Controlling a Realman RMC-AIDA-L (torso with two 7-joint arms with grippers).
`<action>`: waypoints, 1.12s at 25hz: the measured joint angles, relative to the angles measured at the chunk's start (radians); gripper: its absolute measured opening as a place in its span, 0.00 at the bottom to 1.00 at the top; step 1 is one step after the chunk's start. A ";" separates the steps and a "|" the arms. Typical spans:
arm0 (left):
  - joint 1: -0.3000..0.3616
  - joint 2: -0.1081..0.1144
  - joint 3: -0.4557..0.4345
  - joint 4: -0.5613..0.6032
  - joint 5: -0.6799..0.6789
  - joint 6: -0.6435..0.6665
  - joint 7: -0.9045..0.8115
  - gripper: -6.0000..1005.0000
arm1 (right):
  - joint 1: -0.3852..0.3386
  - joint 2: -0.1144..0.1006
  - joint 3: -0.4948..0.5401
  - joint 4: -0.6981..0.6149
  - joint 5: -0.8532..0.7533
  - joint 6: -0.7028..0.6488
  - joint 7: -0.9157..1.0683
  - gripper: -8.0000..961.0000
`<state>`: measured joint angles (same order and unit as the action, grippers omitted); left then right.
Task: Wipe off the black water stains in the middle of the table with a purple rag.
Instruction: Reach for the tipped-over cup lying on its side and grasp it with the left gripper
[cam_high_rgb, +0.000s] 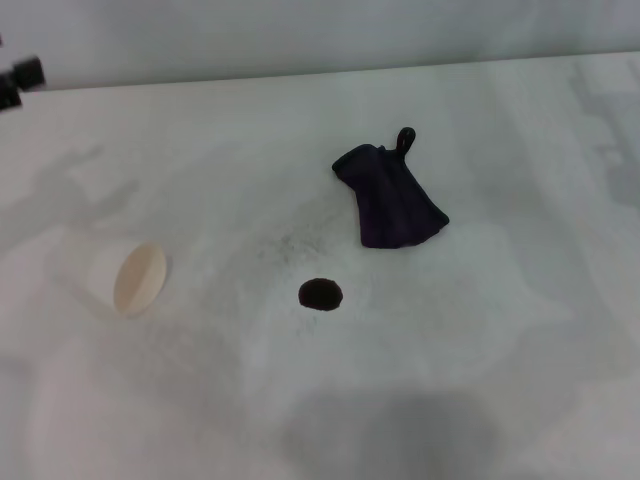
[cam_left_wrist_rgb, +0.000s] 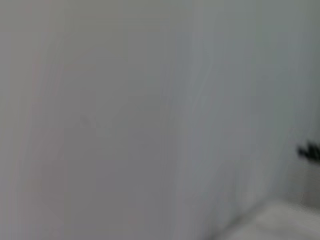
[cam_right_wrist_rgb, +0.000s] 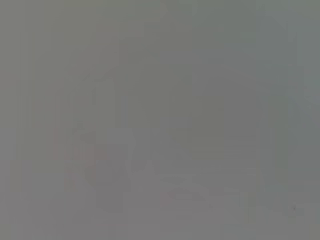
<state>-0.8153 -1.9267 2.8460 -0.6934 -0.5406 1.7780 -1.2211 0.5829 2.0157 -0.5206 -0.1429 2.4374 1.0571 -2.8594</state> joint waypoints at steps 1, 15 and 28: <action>-0.013 0.003 0.000 -0.013 0.043 0.006 0.013 0.80 | -0.001 0.000 0.000 -0.001 0.000 0.000 0.000 0.88; -0.208 -0.034 0.004 -0.283 0.450 0.091 0.192 0.80 | 0.014 -0.002 0.000 -0.001 0.000 -0.003 0.000 0.88; -0.328 -0.149 0.004 -0.523 0.698 0.100 0.341 0.80 | 0.017 -0.002 0.001 -0.003 0.002 -0.004 0.000 0.88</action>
<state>-1.1428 -2.0761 2.8501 -1.2163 0.1570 1.8784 -0.8803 0.6001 2.0141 -0.5193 -0.1457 2.4398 1.0529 -2.8594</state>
